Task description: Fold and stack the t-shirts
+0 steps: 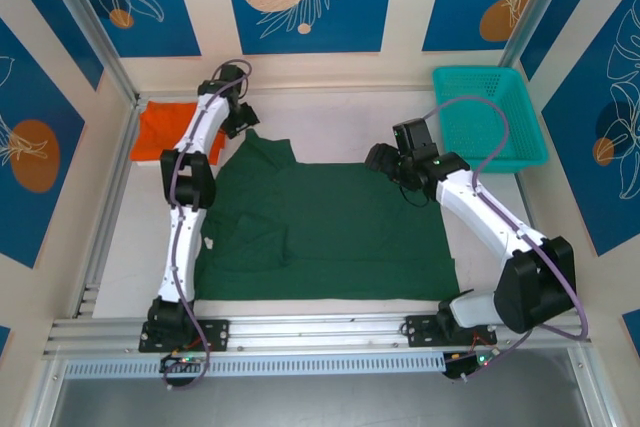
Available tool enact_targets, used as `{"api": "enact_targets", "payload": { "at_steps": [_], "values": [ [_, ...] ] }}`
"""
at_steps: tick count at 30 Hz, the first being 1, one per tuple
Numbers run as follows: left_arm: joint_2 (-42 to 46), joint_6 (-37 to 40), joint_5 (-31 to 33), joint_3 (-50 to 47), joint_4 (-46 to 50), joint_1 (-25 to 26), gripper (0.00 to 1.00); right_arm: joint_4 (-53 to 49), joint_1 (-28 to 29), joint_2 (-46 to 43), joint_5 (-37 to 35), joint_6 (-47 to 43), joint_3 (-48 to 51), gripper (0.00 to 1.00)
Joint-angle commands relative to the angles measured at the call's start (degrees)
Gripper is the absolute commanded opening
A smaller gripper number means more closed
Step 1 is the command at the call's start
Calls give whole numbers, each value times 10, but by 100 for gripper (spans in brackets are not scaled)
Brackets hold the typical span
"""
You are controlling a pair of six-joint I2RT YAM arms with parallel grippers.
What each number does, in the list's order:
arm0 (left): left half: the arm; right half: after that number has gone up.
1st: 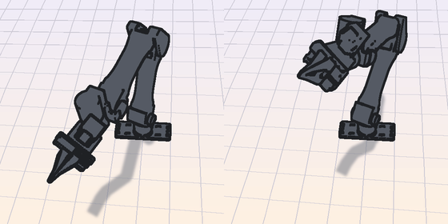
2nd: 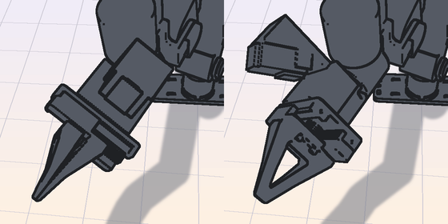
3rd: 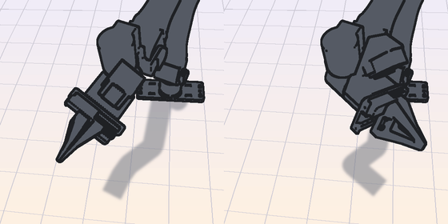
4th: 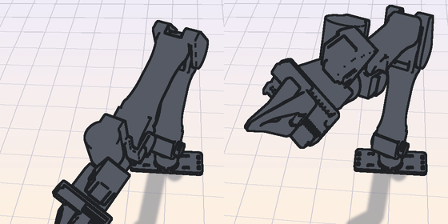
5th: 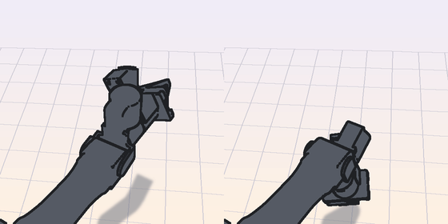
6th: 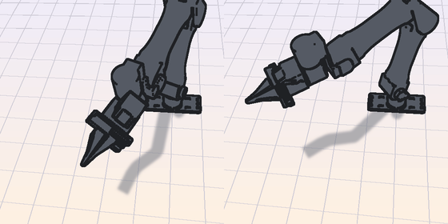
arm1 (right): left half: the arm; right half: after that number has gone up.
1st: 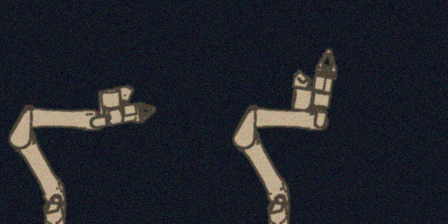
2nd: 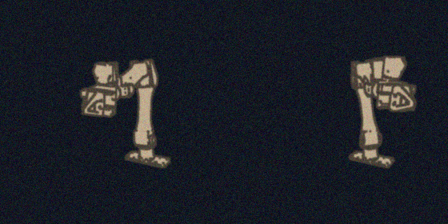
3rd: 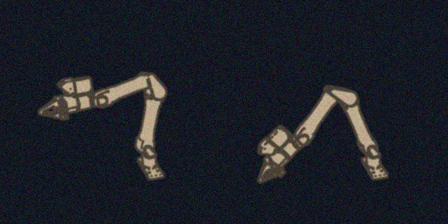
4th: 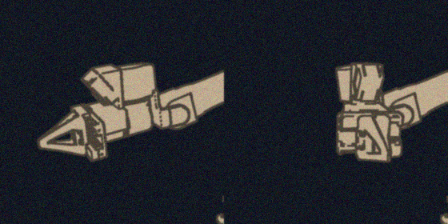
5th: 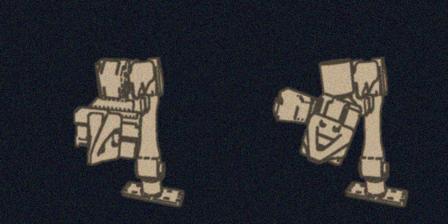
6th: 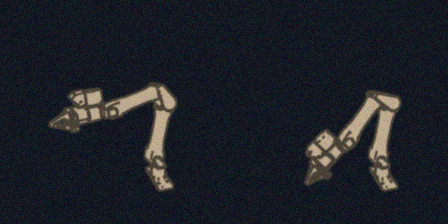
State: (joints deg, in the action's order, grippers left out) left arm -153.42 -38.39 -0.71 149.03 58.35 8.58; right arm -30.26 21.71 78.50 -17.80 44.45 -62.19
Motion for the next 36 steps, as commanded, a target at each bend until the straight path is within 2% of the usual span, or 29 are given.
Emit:
{"api": "enact_targets", "payload": {
  "at_steps": [1, 5, 8, 19, 27, 36],
  "values": [
    [-14, 21, -7, 25, -29, -9, 52, -16, -3, 19, -11, -6, -24, 81],
    [-34, 21, -17, 30, -50, -15, 49, -26, -4, 38, -2, -1, -44, 80],
    [-44, 22, -30, 35, -62, -15, 43, -30, -4, 49, 2, 5, -52, 80],
    [-39, 61, -27, 19, -32, -9, 37, -49, -30, 105, -2, 6, -102, 80],
    [-15, 97, -23, -16, -32, 1, 36, -39, -48, 111, -3, 5, -107, 80],
    [-12, 104, -11, -19, -24, 17, 26, -34, -72, 104, 6, 5, -96, 80]
  ]
}}
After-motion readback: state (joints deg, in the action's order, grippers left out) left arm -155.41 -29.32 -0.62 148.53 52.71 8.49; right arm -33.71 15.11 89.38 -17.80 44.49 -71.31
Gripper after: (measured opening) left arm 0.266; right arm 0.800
